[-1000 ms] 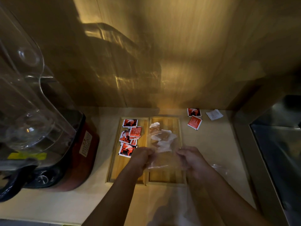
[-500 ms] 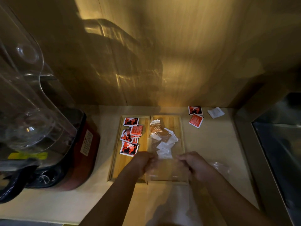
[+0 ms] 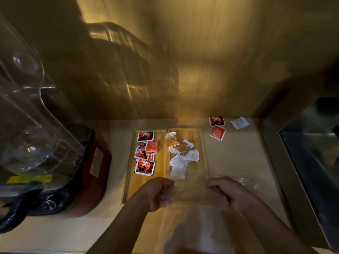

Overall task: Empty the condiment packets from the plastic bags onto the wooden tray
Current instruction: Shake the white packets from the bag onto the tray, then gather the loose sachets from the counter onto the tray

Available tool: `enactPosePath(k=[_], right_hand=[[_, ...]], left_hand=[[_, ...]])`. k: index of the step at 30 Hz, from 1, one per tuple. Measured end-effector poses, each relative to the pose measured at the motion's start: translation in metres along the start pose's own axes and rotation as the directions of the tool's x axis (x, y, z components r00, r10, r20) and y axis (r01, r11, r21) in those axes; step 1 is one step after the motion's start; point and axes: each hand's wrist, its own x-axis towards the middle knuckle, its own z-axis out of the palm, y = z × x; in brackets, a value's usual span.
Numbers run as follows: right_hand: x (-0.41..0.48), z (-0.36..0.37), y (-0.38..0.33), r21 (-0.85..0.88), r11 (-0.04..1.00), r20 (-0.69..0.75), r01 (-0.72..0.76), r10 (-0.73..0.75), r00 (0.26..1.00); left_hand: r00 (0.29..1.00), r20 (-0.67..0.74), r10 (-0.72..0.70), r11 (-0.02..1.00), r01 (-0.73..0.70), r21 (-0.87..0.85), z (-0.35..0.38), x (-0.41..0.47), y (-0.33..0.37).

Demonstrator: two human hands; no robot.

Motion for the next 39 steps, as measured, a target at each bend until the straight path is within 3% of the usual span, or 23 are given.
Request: enactPosePath(k=[3,9,14,18,21,27,32,39], right_hand=[[-0.009,-0.002,-0.001,-0.067,0.997,-0.003,0.039,-0.039,0.999],[-0.039,-0.018,-0.01,-0.274,0.93,-0.054,0.245,-0.27,0.961],[-0.069,-0.042,-0.01,-0.272,0.916,-0.11,0.295,-0.334,0.936],[-0.076,-0.062,-0.003,-0.238,0.868,-0.208,0.435,-0.483,0.851],[-0.07,-0.077,0.015,-0.283,0.831,-0.298,0.479,-0.551,0.78],[-0.045,-0.097,0.074,-0.316,0.876,-0.457,0.364,-0.477,0.751],[-0.032,-0.093,0.104,-0.321,0.927,-0.539,0.192,-0.345,0.769],[-0.031,-0.097,0.099,-0.401,0.913,-0.503,0.071,-0.284,0.816]], left_hand=[[0.999,0.032,-0.013,0.999,0.014,-0.044,0.003,-0.005,-0.012],[0.987,0.085,0.133,0.983,-0.143,0.114,0.032,-0.038,-0.004],[0.971,0.168,0.173,0.966,-0.2,0.163,0.058,-0.052,0.002],[0.92,0.123,0.373,0.831,-0.39,0.396,0.081,-0.048,-0.001],[0.888,0.113,0.447,0.777,-0.447,0.443,0.098,-0.032,-0.01],[0.879,0.068,0.471,0.757,-0.443,0.479,0.122,0.013,-0.04],[0.795,0.085,0.601,0.452,-0.425,0.784,0.126,0.037,-0.064],[0.816,0.079,0.572,0.38,-0.349,0.857,0.126,0.042,-0.05]])
